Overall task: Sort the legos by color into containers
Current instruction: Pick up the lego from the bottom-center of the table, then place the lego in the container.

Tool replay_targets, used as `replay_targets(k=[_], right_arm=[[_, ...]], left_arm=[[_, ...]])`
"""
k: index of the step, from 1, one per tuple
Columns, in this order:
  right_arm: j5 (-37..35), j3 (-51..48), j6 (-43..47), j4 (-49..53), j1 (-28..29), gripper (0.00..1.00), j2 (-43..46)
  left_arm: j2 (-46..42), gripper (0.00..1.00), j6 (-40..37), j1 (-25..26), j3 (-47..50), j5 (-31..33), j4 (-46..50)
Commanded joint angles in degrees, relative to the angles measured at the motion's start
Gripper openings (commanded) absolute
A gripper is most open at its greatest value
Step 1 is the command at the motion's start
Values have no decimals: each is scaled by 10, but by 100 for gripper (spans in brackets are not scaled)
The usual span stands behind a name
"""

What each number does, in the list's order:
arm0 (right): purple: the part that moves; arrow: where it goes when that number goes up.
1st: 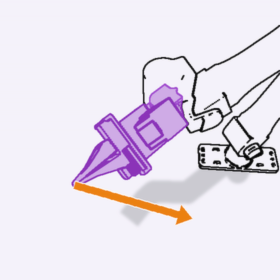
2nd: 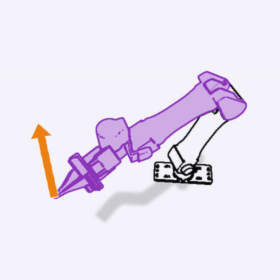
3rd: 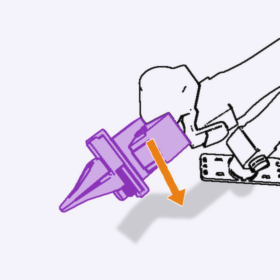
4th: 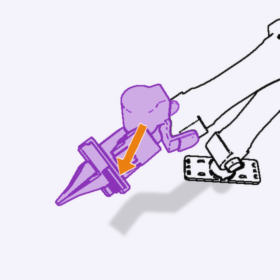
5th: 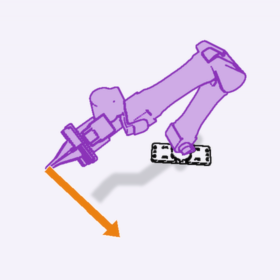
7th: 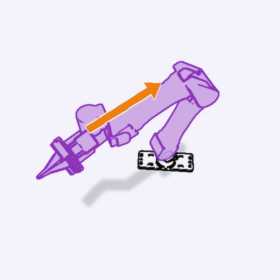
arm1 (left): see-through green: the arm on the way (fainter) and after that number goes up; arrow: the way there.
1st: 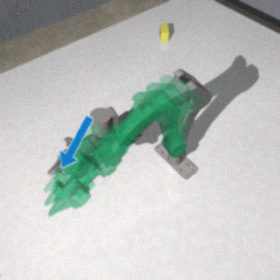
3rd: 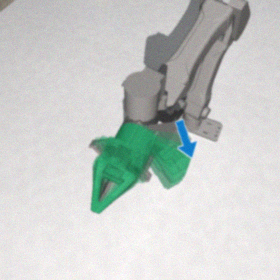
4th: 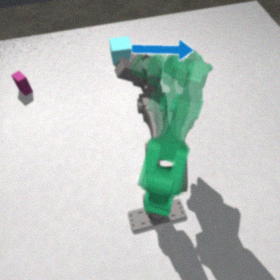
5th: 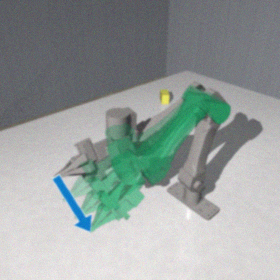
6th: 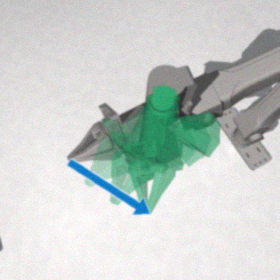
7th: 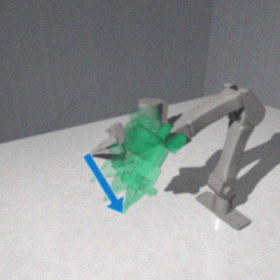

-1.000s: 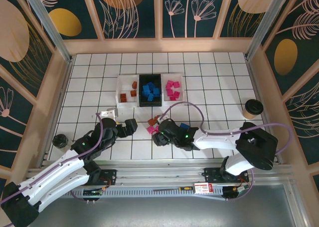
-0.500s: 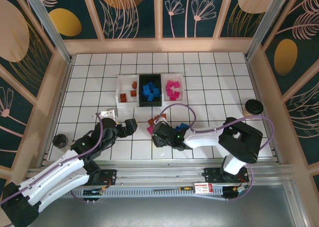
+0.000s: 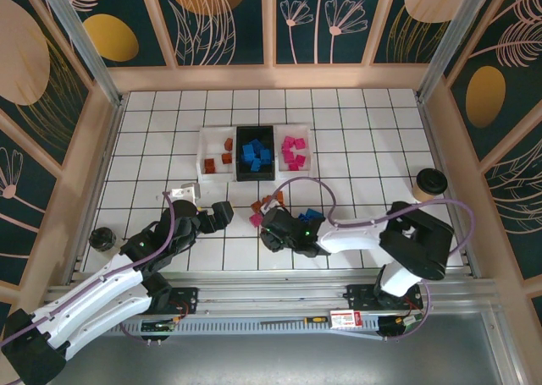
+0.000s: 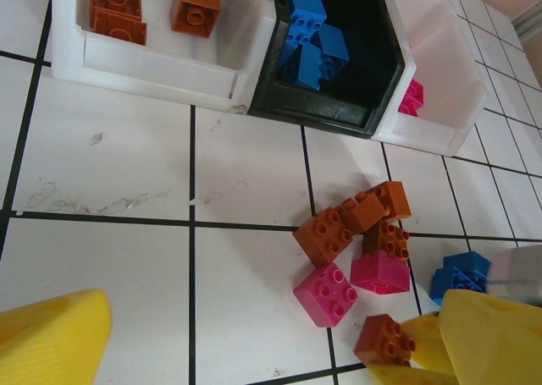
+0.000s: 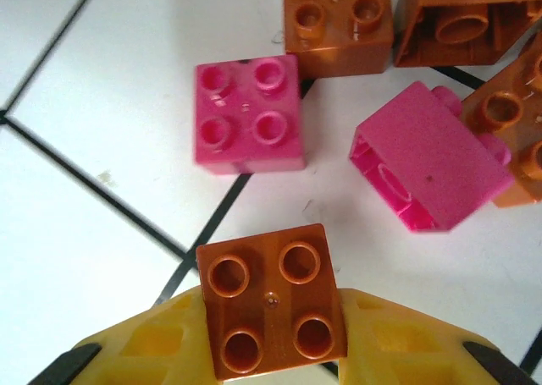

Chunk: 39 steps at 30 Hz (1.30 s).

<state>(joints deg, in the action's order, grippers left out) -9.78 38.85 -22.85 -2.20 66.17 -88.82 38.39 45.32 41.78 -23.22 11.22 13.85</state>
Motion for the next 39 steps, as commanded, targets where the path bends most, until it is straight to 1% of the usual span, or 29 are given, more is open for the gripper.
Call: replay_targets(k=[1, 5, 7, 9, 12, 13, 16, 21, 26, 30, 33, 35, 37, 39], right_arm=[[39, -15, 2, 7, 6, 27, 71], [63, -9, 10, 23, 4, 26, 138], [71, 11, 22, 27, 0, 26, 153], [84, 43, 41, 26, -12, 26, 149], [86, 107, 74, 18, -39, 26, 117], [105, 132, 85, 13, -51, 26, 98], [126, 204, 108, -5, -87, 26, 34], [144, 347, 115, -3, -139, 26, -109], [152, 502, 107, 28, -163, 26, -254], [142, 615, 94, 63, -170, 28, -352], [129, 681, 86, 84, -171, 33, -404], [124, 712, 83, 93, -171, 41, -430], [124, 743, 80, 109, -171, 53, -449], [129, 759, 78, 113, -171, 59, -453]], left_arm=[[-5, 99, 2, 1, 6, 13, -6], [-6, 99, 2, 1, 9, 23, -5], [-5, 98, 1, 1, 10, 25, -6], [-5, 98, 2, 1, 11, 26, -6], [-5, 99, 2, 1, 10, 26, -3], [-6, 98, 4, 1, 9, 27, 1], [-15, 99, 7, 1, 7, 34, 19], [-48, 99, 16, 1, 7, 50, 47], [-81, 99, 25, 1, 18, 47, 54], [-83, 99, 31, 1, 21, 41, 51], [-74, 99, 33, 1, 23, 34, 44], [-67, 99, 32, 1, 24, 32, 42], [-63, 99, 32, 1, 23, 30, 40], [-60, 98, 32, 1, 23, 28, 38]])
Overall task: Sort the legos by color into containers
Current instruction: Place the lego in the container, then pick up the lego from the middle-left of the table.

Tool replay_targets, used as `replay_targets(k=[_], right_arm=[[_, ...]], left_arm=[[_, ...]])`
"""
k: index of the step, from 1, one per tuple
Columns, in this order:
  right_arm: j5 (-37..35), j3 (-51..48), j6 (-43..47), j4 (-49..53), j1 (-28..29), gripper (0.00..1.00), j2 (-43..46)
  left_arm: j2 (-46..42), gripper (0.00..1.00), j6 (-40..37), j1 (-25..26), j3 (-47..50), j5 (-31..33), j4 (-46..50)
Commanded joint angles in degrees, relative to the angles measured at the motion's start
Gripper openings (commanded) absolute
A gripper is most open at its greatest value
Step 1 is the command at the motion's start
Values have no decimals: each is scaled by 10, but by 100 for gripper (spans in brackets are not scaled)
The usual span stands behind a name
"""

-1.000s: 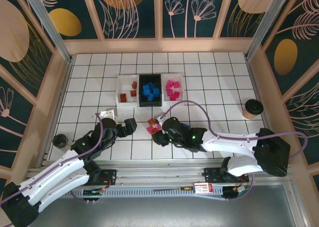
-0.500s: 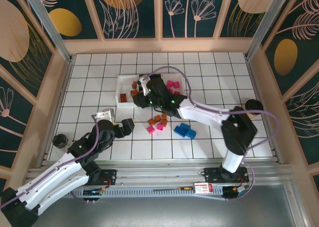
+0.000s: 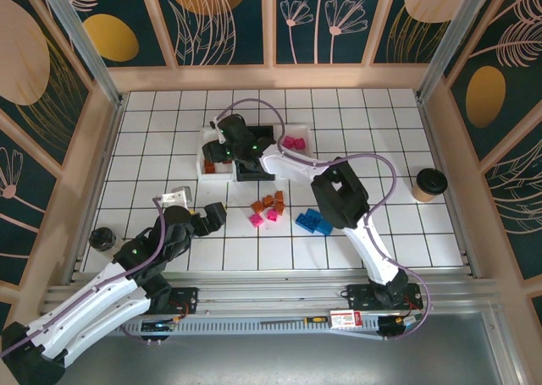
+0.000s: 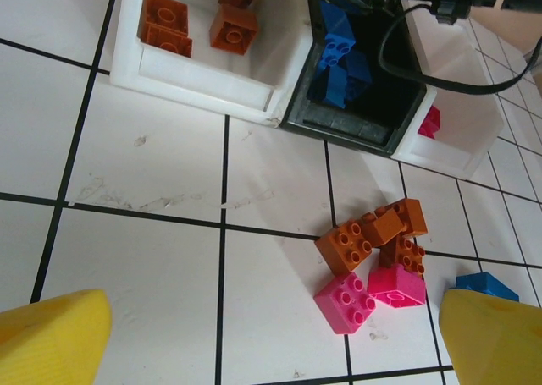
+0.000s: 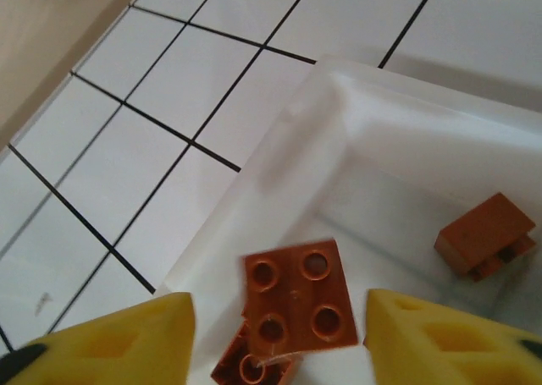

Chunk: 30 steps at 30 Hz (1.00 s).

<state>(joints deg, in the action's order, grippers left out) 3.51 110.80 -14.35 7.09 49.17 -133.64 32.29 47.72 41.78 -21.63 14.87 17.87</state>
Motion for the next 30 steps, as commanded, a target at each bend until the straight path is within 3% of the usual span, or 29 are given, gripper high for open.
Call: replay_targets(k=[1, 5, 10, 17, 21, 30], right_arm=[[-3, 40, -7, 17, 0, 61, 1], [-14, 9, -9, 2, 0, 63, 35], [-34, -142, -25, -78, 3, 63, 152], [-80, -429, -62, -185, -2, 63, 357], [-112, -560, -77, -193, -8, 63, 457], [-155, -748, -124, -179, -15, 64, 653]], left_arm=[[2, 99, 7, 1, 7, -9, -3], [4, 99, 5, 1, 8, -13, -13], [34, 99, -14, 1, -2, -31, -34], [188, 88, -62, 2, -47, -86, -82], [274, 86, -78, 37, -72, -92, -126], [470, 73, -123, 98, -166, -69, -140]])
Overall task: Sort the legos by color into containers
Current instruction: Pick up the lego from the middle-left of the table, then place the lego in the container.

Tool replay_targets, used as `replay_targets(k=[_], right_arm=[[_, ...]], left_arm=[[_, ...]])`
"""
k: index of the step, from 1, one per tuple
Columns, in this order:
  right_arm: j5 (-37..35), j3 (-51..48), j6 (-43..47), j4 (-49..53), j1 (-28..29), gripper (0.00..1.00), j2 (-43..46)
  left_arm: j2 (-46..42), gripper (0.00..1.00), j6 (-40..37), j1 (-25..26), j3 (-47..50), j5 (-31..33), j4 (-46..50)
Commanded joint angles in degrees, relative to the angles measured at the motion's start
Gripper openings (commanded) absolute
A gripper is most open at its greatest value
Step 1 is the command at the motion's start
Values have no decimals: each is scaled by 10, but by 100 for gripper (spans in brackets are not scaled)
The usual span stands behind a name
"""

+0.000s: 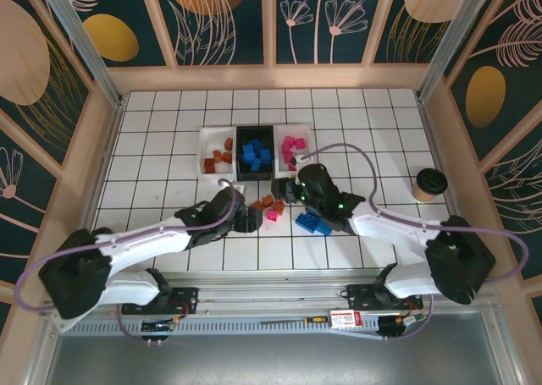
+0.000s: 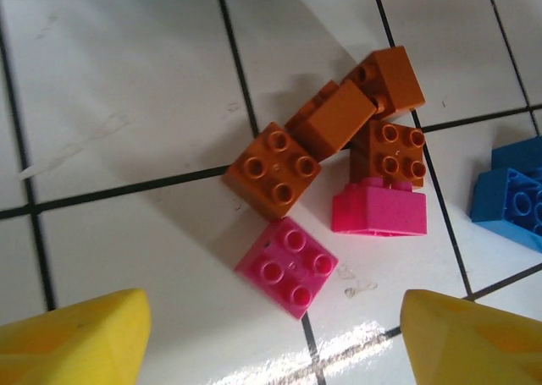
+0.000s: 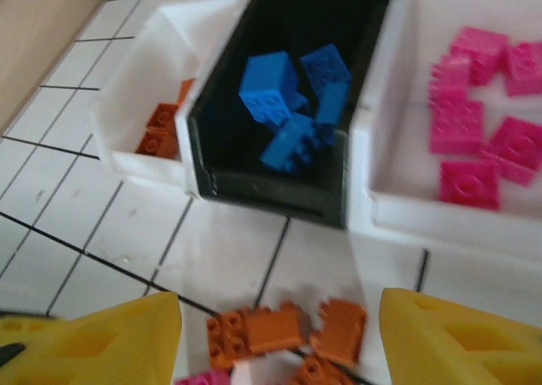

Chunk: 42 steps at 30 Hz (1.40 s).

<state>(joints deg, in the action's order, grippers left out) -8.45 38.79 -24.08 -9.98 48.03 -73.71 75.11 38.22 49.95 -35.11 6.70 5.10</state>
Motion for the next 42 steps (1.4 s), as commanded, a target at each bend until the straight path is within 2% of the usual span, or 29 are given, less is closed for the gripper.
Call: replay_targets(k=[1, 6, 10, 16, 23, 29, 33, 42], right_arm=[[-39, -39, -30, -4, -4, 64, 69], [-55, -80, -42, 17, -10, 64, 137], [-60, -91, -43, 24, -11, 64, 166], [-69, -93, -43, 27, -12, 65, 182], [-72, -99, -44, 23, -12, 65, 182], [-83, -107, -49, 25, -13, 65, 193], [-89, -117, -58, 23, -13, 65, 204], [-93, -132, -69, 56, -14, 65, 238]], left_arm=[[62, 72, -32, 23, -41, 21, -8], [121, 63, -33, 34, -65, 65, 5], [150, 62, -39, 33, -72, 71, 4], [180, 53, -38, 34, -73, 76, -2], [154, 36, -24, 33, -55, 71, -7], [63, 34, -10, 34, -46, 52, -6], [67, 36, -39, 30, -122, 59, 11], [281, 34, -92, -36, -389, 11, 26]])
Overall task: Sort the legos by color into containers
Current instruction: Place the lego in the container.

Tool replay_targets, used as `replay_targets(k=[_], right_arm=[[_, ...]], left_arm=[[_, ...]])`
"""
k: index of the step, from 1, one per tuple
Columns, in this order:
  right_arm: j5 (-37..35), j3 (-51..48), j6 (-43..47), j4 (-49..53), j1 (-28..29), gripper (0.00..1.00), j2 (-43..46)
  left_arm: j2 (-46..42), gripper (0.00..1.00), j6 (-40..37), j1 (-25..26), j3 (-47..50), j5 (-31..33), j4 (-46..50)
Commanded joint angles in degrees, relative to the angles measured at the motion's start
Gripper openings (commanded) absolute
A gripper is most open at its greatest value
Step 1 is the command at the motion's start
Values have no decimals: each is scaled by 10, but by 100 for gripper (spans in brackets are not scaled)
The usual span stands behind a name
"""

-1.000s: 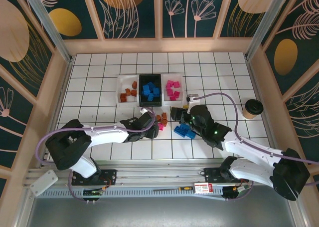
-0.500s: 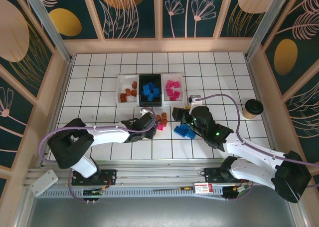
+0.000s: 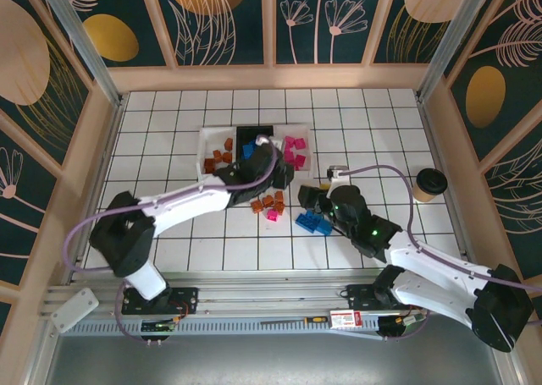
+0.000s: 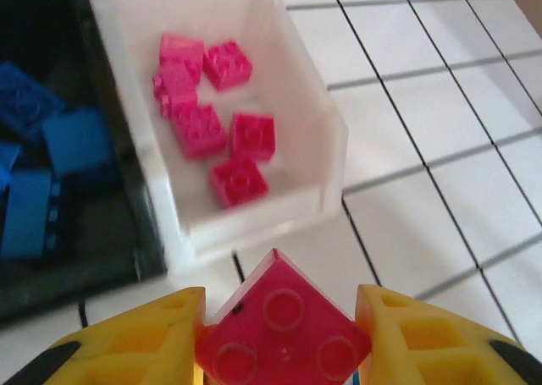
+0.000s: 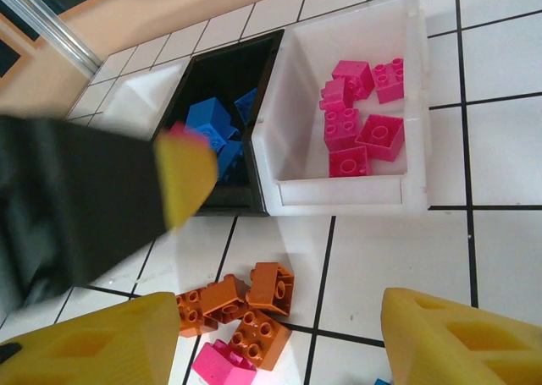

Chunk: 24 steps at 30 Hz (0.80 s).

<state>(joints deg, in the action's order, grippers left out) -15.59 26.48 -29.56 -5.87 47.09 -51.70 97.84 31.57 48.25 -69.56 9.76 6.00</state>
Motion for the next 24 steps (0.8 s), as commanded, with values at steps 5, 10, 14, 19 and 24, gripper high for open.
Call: replay_targets(k=[5, 10, 14, 19, 24], right_arm=[[-12, -20, -23, 35, -4, 65, 34], [-8, -31, -35, 51, -3, 65, 43], [-7, -38, -44, 64, -3, 65, 52], [-1, -40, -53, 78, -3, 66, 53], [-1, -41, -71, 91, -3, 66, 31]], left_arm=[[163, 34, -37, -36, -181, -31, 62], [244, 36, -36, -44, -282, -34, 100], [271, 50, -33, -49, -326, -34, 116], [248, 70, -23, -50, -338, -55, 112], [160, 80, -6, -50, -265, -99, 67]])
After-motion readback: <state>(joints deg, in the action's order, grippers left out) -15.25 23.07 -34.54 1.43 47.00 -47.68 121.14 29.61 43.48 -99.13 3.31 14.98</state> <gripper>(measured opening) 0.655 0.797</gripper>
